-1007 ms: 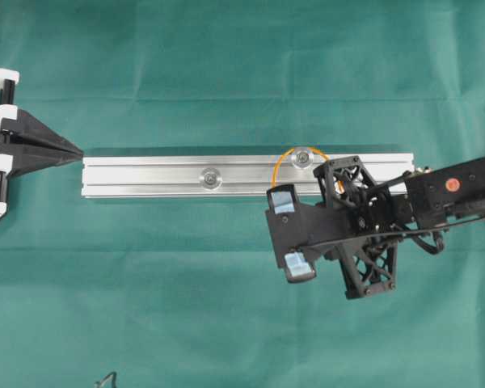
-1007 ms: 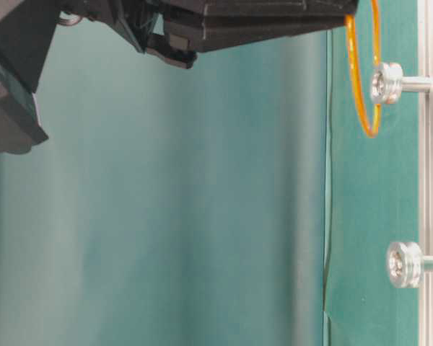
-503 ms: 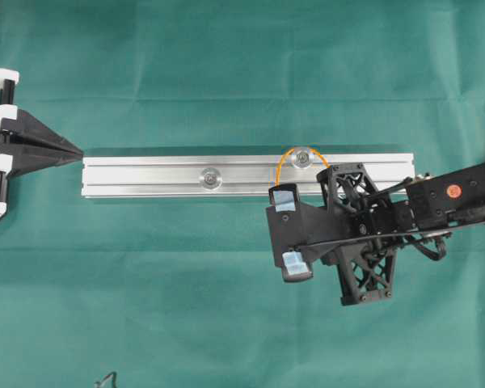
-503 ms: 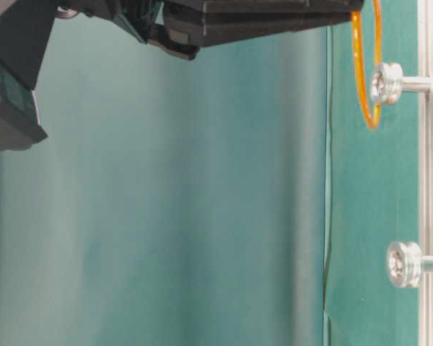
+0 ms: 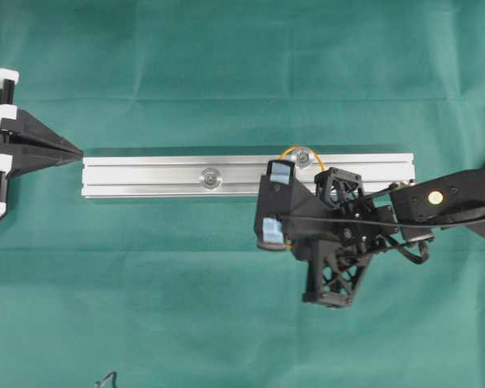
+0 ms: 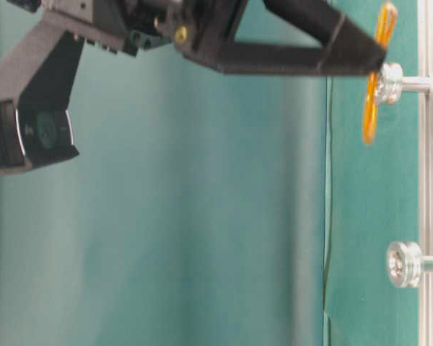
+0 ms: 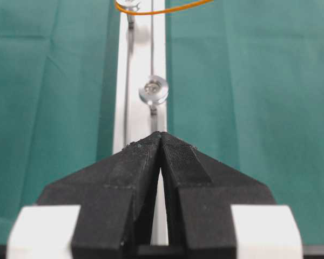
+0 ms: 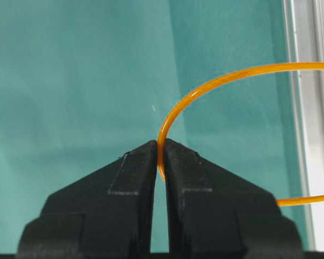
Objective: Hook the rubber onto the shaft.
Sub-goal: 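Rotate the right gripper and stretch the band over the right post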
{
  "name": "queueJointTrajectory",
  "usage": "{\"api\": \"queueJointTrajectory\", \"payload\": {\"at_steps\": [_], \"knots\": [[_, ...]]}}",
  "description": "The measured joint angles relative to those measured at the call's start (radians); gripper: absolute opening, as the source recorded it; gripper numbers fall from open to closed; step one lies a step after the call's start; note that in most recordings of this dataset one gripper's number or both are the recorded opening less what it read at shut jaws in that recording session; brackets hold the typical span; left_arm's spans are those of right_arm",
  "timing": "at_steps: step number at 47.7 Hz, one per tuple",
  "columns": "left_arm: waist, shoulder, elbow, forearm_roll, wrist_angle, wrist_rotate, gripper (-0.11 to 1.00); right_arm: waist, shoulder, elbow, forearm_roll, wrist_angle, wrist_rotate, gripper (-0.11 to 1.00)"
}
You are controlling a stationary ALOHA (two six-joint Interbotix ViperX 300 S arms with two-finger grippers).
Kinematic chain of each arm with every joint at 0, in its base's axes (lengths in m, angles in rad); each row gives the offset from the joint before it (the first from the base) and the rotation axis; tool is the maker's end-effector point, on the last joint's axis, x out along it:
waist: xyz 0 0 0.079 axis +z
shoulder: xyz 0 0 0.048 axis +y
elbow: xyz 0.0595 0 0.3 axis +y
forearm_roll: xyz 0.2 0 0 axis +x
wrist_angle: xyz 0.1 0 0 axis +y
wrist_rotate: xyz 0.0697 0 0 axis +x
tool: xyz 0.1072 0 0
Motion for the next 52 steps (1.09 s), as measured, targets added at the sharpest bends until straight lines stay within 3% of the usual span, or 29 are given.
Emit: {"api": "queueJointTrajectory", "payload": {"at_steps": [15, 28, 52], "knots": [[0.000, -0.005, 0.000, 0.000, 0.000, 0.002, 0.00, -0.032, 0.034, -0.009, -0.025, -0.089, 0.169, 0.08], [0.000, -0.009, 0.000, 0.000, 0.000, 0.000, 0.00, -0.080, 0.083, -0.054, -0.028, -0.097, 0.403, 0.08], [0.000, -0.014, 0.000, 0.002, -0.002, 0.000, 0.00, -0.084, 0.144, -0.140, -0.077, -0.097, 0.511, 0.08]]}}
